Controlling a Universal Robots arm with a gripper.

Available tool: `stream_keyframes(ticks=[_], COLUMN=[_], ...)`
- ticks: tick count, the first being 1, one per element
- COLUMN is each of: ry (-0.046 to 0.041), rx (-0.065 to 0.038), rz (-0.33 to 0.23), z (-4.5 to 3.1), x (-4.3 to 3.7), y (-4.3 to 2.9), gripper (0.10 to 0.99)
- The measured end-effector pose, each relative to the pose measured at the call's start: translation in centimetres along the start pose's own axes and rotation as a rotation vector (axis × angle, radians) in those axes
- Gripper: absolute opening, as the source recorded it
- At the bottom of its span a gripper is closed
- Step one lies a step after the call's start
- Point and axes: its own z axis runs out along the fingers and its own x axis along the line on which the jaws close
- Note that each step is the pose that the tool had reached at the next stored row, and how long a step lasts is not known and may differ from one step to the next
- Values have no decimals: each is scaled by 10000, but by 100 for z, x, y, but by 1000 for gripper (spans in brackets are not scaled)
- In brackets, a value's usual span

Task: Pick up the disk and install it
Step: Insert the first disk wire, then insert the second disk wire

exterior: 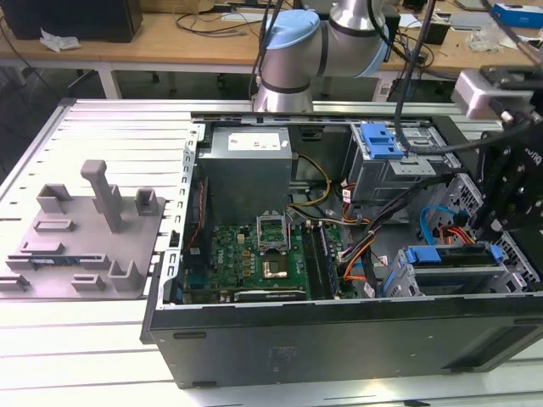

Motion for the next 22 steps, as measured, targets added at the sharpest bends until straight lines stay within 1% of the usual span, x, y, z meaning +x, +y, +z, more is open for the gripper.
stream_keyframes(ticks=[10, 12, 13, 14, 16, 18, 19, 20, 21, 22], ry=[2, 24, 314, 490, 713, 871, 965, 1016, 1023, 1024], rx=[0, 2, 32, 50, 73, 91, 100, 104, 108, 110], rz=[0, -1, -14, -22, -31, -40, -42, -48, -70, -84], z=[-6, -20, -81, -107, -138, -161, -168, -172, -174, -175], x=[0, -13, -68, -99, -153, -219, -278, -322, -338, -336], y=[0, 1, 5, 8, 15, 26, 39, 59, 102, 124], gripper=[235, 235, 235, 235, 235, 235, 235, 235, 235, 235])
